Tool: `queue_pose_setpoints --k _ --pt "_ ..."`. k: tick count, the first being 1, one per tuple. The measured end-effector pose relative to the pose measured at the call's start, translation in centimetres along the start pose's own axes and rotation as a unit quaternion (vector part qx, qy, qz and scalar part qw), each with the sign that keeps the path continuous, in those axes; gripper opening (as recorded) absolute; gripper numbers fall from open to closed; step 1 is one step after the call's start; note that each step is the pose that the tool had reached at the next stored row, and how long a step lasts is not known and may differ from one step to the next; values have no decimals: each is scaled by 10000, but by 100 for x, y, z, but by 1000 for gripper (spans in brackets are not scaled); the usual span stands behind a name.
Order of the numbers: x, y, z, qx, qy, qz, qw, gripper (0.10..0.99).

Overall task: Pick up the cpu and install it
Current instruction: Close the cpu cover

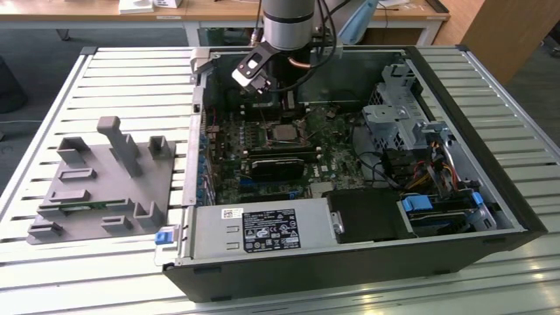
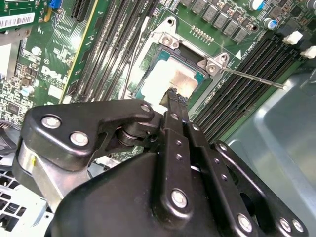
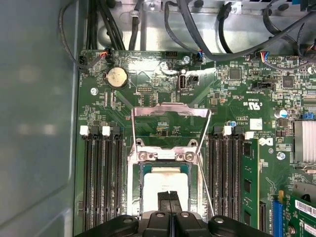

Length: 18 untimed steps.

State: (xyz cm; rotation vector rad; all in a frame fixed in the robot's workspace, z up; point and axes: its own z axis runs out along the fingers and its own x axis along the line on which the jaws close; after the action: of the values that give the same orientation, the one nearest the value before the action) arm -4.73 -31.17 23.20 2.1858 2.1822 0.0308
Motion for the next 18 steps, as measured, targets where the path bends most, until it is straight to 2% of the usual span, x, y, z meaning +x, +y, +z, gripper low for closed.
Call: queue_pose_setpoints --k 14,18 --pt "-4 8 -159 0 -1 0 10000 106" --pt "-23 6 -164 0 0 0 10000 106"
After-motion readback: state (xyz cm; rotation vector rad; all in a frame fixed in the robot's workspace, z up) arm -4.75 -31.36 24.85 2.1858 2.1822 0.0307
